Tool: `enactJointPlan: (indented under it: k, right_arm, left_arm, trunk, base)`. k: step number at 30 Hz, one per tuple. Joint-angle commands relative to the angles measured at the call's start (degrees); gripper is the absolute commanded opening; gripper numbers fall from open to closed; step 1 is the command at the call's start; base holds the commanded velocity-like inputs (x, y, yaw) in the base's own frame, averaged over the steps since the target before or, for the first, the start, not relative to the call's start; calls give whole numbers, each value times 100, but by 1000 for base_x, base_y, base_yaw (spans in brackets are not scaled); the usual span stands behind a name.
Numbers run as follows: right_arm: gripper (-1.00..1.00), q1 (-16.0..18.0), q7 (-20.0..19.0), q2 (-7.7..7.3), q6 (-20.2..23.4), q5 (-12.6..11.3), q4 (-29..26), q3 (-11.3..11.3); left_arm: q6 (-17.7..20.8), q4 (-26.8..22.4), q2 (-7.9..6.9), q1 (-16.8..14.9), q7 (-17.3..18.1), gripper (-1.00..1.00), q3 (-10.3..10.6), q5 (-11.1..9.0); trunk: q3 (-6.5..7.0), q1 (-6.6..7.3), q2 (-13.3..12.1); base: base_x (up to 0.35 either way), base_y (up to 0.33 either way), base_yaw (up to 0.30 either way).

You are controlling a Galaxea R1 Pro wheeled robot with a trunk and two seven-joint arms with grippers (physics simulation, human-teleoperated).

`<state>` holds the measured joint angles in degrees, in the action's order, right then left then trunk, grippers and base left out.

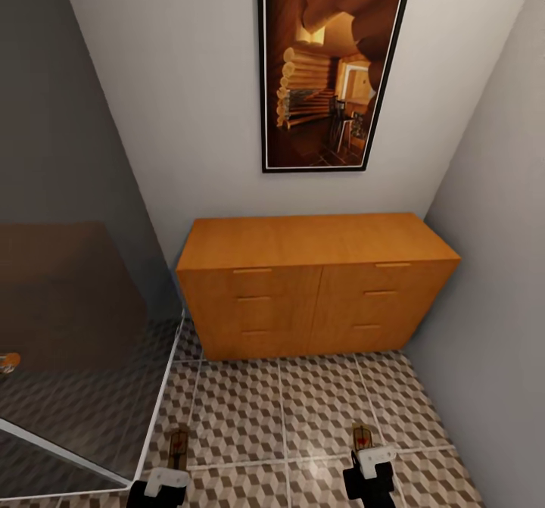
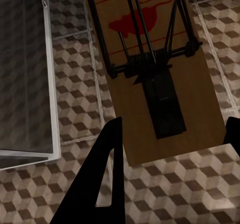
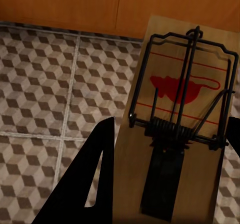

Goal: Take the four mousetraps from the cabinet in the bathroom and place them on the bathroom floor. Make sure all four end up on the same floor surface, and ensure that at least two of them are either under or directly next to the same bathroom sink.

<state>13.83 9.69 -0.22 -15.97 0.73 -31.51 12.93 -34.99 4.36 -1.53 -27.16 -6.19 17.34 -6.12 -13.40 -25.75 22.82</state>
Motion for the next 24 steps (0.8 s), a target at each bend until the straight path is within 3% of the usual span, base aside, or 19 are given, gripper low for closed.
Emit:
enactJointPlan:
  k: [1, 24]
  right_arm:
    - [-100, 2, 24, -4, -12, -2, 4, 26]
    - [-100, 3, 24, -4, -16, 2, 4, 26]
  left_arm:
    - [-32, 21, 3, -9, -14, -100, 50, -47]
    - [-31, 21, 3, -9, -14, -100, 50, -47]
  trunk:
    - [-1, -3, 10]
    - [208, -3, 10]
  base:
    - [0, 0, 0]
    - [0, 0, 0]
